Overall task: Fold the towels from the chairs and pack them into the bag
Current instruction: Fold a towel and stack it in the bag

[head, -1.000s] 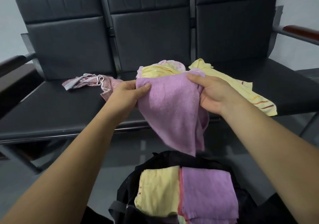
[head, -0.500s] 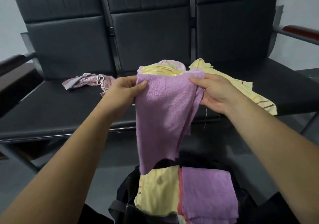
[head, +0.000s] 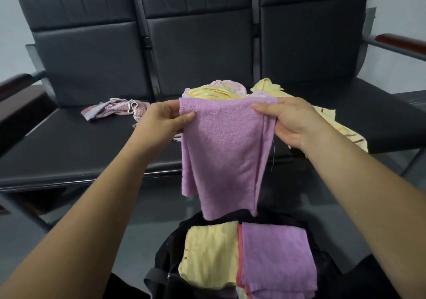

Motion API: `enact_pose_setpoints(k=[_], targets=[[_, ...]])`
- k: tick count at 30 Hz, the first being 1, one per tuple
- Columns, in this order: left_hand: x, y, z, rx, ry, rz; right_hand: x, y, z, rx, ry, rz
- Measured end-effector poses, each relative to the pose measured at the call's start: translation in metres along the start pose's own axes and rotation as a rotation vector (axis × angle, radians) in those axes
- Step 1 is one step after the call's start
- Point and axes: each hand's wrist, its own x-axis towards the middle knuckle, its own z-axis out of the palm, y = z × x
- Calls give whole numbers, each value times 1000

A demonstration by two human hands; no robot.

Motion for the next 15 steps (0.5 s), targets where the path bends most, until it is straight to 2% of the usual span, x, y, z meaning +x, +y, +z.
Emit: enact_pose_setpoints(k=[3,9,15], targets=[[-2,2,3,70,62,24,1,5,-1,-227,85,-145],[-5,5,5,-40,146,44,-5,-2,4,-285,63,-246],[-3,1,7,-21,210,59,0,4,3,-311,89,-314]])
